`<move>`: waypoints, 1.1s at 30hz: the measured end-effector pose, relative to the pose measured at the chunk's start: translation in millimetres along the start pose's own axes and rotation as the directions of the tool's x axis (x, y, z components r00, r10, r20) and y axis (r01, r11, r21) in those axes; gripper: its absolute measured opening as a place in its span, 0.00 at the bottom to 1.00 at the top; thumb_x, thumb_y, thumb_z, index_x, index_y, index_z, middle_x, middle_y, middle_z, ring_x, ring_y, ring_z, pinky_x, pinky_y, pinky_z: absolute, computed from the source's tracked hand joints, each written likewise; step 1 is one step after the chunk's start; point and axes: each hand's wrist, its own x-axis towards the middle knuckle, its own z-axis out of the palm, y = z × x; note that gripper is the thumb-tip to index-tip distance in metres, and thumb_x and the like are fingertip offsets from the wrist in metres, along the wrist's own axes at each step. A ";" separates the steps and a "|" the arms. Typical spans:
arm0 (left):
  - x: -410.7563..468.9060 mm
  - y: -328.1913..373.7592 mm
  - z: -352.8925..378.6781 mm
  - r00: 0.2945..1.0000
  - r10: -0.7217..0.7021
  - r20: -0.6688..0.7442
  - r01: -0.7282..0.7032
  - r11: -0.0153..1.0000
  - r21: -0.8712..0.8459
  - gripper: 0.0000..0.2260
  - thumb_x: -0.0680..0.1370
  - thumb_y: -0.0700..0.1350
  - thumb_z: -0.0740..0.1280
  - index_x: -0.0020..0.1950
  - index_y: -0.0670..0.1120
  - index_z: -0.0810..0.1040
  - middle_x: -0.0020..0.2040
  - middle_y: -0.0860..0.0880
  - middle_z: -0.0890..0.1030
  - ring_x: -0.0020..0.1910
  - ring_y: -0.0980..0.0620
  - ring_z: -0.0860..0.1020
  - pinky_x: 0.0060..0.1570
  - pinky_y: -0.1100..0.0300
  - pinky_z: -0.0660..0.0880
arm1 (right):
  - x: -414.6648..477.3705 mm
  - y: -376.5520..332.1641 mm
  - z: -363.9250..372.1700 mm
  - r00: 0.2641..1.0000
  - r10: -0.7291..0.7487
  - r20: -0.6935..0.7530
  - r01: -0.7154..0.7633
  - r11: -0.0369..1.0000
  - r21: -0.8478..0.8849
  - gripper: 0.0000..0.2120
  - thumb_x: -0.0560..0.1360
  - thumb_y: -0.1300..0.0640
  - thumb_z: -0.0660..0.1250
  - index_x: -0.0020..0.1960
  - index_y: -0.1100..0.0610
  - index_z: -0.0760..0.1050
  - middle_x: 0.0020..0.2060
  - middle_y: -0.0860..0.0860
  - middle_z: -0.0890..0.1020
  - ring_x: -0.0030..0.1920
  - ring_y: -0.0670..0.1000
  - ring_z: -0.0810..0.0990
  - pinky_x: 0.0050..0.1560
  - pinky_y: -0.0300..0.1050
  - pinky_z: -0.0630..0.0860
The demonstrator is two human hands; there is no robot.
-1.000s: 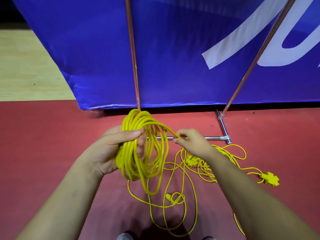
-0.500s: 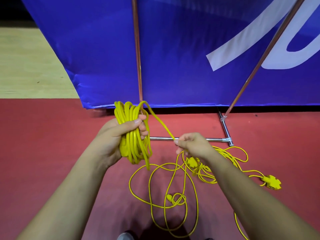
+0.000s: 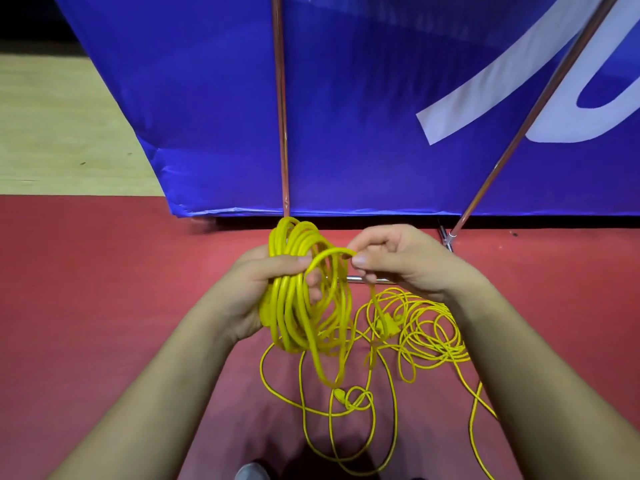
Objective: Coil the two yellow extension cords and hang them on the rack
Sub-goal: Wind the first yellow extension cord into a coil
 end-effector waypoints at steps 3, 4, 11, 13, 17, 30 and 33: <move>2.2 2.2 -0.3 1.000 0.011 0.022 -0.008 0.991 -0.131 0.10 0.66 0.40 0.75 0.42 0.42 0.77 0.36 0.43 0.77 0.32 0.47 0.80 0.33 0.55 0.79 | 0.8 30.9 -9.8 0.998 0.065 -0.007 -0.065 0.997 -0.035 0.09 0.71 0.60 0.69 0.49 0.64 0.76 0.34 0.54 0.81 0.34 0.49 0.79 0.42 0.40 0.76; 3.4 1.6 -0.9 1.000 0.011 0.005 -0.010 0.992 -0.127 0.11 0.65 0.40 0.76 0.43 0.41 0.78 0.37 0.42 0.78 0.32 0.47 0.80 0.33 0.55 0.79 | 0.6 37.3 -11.7 0.997 0.070 -0.026 -0.070 0.997 -0.011 0.07 0.73 0.61 0.68 0.49 0.63 0.76 0.34 0.54 0.81 0.35 0.50 0.79 0.42 0.40 0.77; 0.1 0.2 5.2 0.985 -0.154 -0.074 0.164 0.976 0.145 0.09 0.68 0.37 0.67 0.46 0.35 0.80 0.43 0.32 0.83 0.39 0.38 0.84 0.40 0.50 0.81 | 5.7 30.6 -16.1 0.948 -0.151 -0.282 0.092 0.973 -0.212 0.06 0.78 0.65 0.64 0.45 0.60 0.78 0.30 0.51 0.75 0.29 0.50 0.67 0.30 0.39 0.63; -1.3 -2.5 7.5 0.977 -0.213 -0.011 0.212 0.967 0.141 0.14 0.69 0.37 0.68 0.53 0.34 0.78 0.48 0.31 0.82 0.45 0.35 0.83 0.44 0.47 0.80 | 5.3 22.0 -10.5 0.932 -0.220 -0.287 0.115 0.933 -0.341 0.05 0.78 0.64 0.65 0.45 0.62 0.79 0.29 0.49 0.75 0.28 0.45 0.68 0.30 0.36 0.63; 0.8 -4.7 11.3 0.982 -0.190 -0.006 0.190 0.982 -0.017 0.22 0.62 0.40 0.79 0.52 0.34 0.80 0.48 0.31 0.82 0.45 0.36 0.83 0.37 0.49 0.81 | 4.3 -0.2 6.2 0.931 -0.297 -0.211 0.159 0.853 -0.498 0.08 0.77 0.64 0.66 0.40 0.58 0.79 0.29 0.49 0.75 0.30 0.40 0.70 0.34 0.33 0.66; -0.1 7.4 -9.8 1.000 0.018 -0.012 -0.019 0.995 -0.095 0.16 0.61 0.43 0.80 0.43 0.39 0.80 0.31 0.47 0.74 0.28 0.50 0.75 0.32 0.58 0.76 | 2.9 52.3 -14.0 0.992 0.007 -0.128 -0.068 0.875 -0.479 0.04 0.76 0.61 0.69 0.43 0.55 0.77 0.34 0.49 0.80 0.36 0.45 0.77 0.44 0.44 0.73; -2.6 9.1 -15.2 0.996 -0.090 -0.011 0.091 0.995 0.048 0.19 0.59 0.45 0.81 0.44 0.40 0.80 0.35 0.45 0.78 0.31 0.48 0.79 0.34 0.57 0.78 | 2.0 57.2 -23.3 0.950 -0.014 -0.311 -0.040 0.985 -0.166 0.04 0.76 0.65 0.68 0.46 0.58 0.76 0.31 0.54 0.79 0.34 0.50 0.78 0.41 0.43 0.76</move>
